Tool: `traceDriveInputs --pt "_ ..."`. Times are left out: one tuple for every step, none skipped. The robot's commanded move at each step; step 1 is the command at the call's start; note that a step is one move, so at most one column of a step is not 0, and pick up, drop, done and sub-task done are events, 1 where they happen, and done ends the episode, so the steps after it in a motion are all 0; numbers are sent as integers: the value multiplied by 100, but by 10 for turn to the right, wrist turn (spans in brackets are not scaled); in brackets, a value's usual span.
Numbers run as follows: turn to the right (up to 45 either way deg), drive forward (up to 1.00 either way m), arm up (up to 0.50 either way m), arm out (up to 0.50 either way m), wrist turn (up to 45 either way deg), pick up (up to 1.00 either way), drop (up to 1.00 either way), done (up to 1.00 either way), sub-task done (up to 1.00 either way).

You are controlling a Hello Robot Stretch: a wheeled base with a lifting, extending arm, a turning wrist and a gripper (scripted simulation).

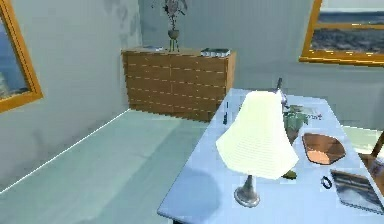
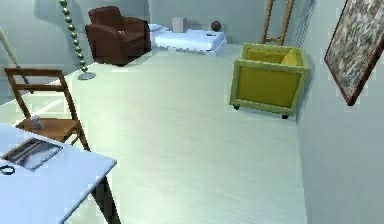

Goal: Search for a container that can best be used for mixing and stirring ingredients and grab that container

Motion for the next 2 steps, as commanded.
traceDriveInputs --pt "180 0 0 0 0 0 0 0 0" --pt "0 30 0 0 0 0 0 0 0"
